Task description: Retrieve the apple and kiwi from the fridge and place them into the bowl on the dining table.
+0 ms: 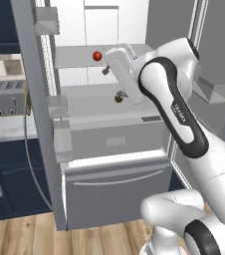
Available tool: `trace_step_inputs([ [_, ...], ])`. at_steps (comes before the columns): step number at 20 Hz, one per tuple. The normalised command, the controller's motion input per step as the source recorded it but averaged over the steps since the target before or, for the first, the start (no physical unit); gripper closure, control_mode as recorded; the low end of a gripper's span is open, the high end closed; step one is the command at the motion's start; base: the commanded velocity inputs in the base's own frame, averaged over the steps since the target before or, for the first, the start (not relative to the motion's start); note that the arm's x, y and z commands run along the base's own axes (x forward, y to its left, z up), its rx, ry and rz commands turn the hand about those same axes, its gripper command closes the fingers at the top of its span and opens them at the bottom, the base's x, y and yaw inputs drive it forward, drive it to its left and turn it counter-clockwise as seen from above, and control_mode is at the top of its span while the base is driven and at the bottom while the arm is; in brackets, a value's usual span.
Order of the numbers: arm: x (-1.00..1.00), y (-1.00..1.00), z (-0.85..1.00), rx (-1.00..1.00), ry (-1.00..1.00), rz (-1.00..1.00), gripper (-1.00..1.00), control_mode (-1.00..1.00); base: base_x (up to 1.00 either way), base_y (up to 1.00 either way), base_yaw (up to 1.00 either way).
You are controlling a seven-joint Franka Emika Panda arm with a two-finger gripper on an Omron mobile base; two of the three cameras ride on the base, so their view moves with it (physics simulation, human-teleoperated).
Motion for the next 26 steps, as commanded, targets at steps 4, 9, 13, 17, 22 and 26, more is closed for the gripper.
trace_step_inputs([
  [4,-0.55,-0.4,-0.03,-0.32,-0.02,0.0,-1.0,-1.0,0.0,0.0,0.0],
  [9,-0.41,-0.39,-0.19,-0.33,-0.16,0.0,-1.0,-1.0,0.0,0.0,0.0],
  [13,-0.18,-0.64,-0.44,-0.22,-0.08,-0.02,-1.0,-1.0,0.0,0.0,0.0],
  [17,-0.19,-0.99,-0.32,-0.05,0.0,-0.08,-1.0,-1.0,0.0,0.0,0.0],
  [22,-0.05,-0.79,-0.22,-0.07,-0.03,-0.11,-1.0,-1.0,0.0,0.0,0.0],
  [26,0.0,-0.14,-0.31,-0.29,-0.19,-0.1,-1.0,-1.0,0.0,0.0,0.0],
])
